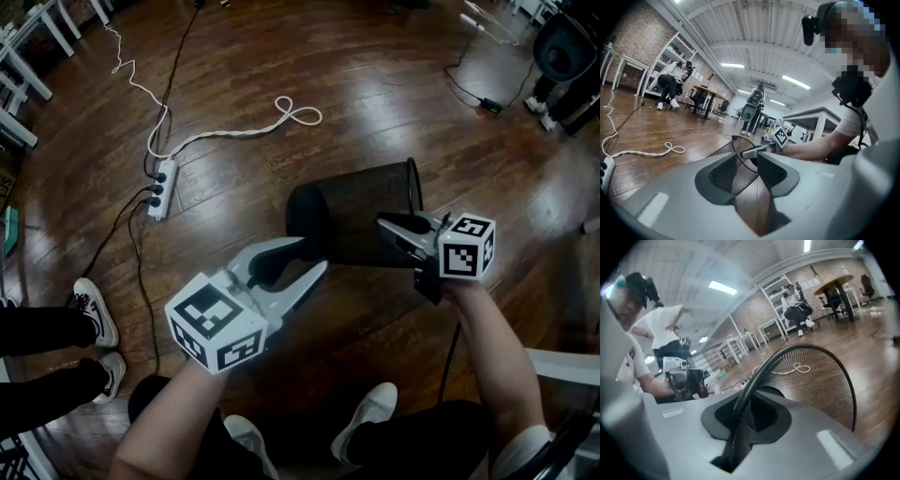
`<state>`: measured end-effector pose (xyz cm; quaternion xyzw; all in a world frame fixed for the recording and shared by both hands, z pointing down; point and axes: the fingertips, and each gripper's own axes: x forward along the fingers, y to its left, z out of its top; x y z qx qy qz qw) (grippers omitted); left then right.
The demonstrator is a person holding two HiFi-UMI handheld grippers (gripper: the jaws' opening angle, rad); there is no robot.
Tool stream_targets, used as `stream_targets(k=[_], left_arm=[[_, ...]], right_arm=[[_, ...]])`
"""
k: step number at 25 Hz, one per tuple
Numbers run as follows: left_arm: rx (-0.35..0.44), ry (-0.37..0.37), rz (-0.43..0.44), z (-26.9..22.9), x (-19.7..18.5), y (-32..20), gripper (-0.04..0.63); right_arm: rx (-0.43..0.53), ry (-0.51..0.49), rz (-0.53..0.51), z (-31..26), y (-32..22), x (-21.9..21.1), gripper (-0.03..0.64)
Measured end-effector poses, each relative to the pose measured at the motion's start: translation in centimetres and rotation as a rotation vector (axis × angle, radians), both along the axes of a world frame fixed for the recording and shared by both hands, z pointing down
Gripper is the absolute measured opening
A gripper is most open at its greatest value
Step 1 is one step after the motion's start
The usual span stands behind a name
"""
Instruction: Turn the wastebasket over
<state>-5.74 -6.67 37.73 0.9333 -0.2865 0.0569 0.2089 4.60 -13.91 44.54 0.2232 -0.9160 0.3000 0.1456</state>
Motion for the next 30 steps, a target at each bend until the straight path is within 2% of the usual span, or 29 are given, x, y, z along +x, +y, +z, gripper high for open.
stream_targets(k=[3, 9, 13, 19, 30], left_arm=[[-0.008, -0.018, 0.004, 0.8, 0.0, 0.5, 0.135], [-0.023, -0.049, 0.01, 1.7, 0.2, 1.1, 0.135], [-0.041, -0.061, 0.004, 2.5, 0.0, 1.5, 0.135], [-0.062, -0.078, 0.003, 3.4, 0.0, 1.3, 0.135], [-0.116, -0.045, -0.017, 4.5, -0.5, 0.7, 0.135]], right_arm=[[-0.055, -0.143, 0.047, 1.3, 0.1, 1.4, 0.039], [-0.137, -0.315, 0.084, 4.4, 1.1, 3.5, 0.04], [-0.157, -0.425, 0.099, 6.0, 1.8, 4.5, 0.038], [-0.168, -0.492, 0.112, 7.3, 1.9, 5.5, 0.04], [-0.151, -0.516, 0.087, 7.4, 2.7, 5.9, 0.052]])
